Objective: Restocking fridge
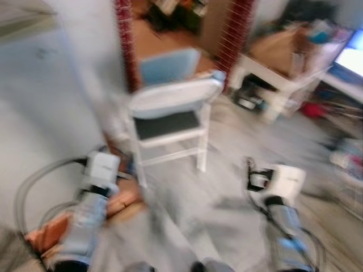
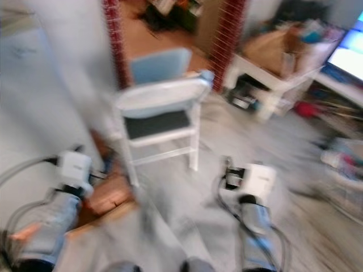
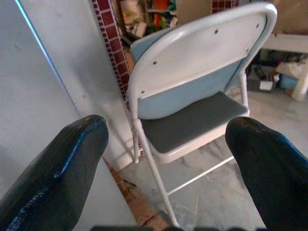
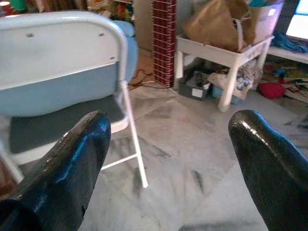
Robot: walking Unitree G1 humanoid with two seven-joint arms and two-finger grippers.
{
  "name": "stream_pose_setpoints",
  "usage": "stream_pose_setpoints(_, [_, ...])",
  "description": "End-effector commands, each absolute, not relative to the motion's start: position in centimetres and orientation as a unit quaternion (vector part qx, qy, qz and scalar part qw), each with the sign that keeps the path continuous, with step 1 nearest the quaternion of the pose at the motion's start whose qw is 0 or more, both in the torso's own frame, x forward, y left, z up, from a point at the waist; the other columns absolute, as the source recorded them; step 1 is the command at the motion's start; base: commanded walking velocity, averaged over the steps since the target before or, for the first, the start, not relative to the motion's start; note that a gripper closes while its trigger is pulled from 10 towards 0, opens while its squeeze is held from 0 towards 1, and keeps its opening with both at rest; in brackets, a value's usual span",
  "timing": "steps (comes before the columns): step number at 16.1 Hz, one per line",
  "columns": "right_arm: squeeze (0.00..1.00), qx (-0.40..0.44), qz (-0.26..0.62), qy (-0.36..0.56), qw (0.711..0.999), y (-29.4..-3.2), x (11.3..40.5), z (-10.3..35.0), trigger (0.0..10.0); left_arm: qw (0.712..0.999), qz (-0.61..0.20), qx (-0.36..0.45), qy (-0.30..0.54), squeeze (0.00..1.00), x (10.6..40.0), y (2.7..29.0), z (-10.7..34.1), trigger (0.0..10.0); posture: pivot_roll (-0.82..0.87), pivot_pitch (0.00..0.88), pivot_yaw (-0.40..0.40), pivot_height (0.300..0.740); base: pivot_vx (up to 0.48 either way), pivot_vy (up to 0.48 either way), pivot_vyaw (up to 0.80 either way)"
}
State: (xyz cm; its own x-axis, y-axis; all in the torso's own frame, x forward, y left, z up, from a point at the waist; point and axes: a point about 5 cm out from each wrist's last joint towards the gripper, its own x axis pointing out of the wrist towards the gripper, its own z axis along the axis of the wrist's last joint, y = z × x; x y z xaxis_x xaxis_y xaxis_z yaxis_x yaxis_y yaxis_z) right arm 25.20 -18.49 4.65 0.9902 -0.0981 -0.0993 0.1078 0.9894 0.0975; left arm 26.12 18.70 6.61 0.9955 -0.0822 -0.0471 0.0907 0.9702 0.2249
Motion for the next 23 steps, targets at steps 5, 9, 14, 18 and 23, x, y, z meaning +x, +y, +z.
stream_pose_setpoints(5, [0.00, 0.045, -0.051, 0.027, 0.997, -19.0, 26.4, 5.6, 10.0, 0.993, -0.050, 0.107, 0.019, 0.00, 26.0, 18.2, 6.7, 10.0, 0.10, 0.051, -0.020, 0.740, 0.000, 0.469, -0.73])
stream_pose_setpoints(9, [0.00, 0.045, -0.044, 0.027, 0.998, -18.8, 26.5, 5.6, 10.0, 0.993, -0.049, 0.107, 0.019, 0.00, 26.0, 18.2, 6.7, 10.0, 0.10, 0.049, -0.021, 0.740, 0.000, 0.480, 0.00])
stream_pose_setpoints(14, [0.00, 0.040, -0.042, 0.026, 0.998, -18.8, 26.7, 5.7, 10.0, 0.992, -0.056, 0.110, 0.017, 0.00, 26.3, 17.8, 6.8, 10.0, 0.10, 0.054, -0.020, 0.740, 0.000, 0.480, 0.00])
stream_pose_setpoints(18, [0.00, 0.036, -0.038, 0.027, 0.998, -18.7, 26.9, 5.7, 10.0, 0.992, -0.053, 0.109, 0.021, 0.00, 26.3, 17.8, 6.8, 10.0, 0.11, 0.060, -0.025, 0.740, 0.000, 0.000, 0.00])
stream_pose_setpoints(23, [0.00, 0.034, -0.035, 0.032, 0.998, -18.6, 26.8, 5.4, 10.0, 0.994, -0.053, 0.093, 0.038, 0.00, 25.7, 17.4, 6.3, 10.0, 0.11, 0.067, -0.029, 0.740, 0.000, 0.000, 0.00])
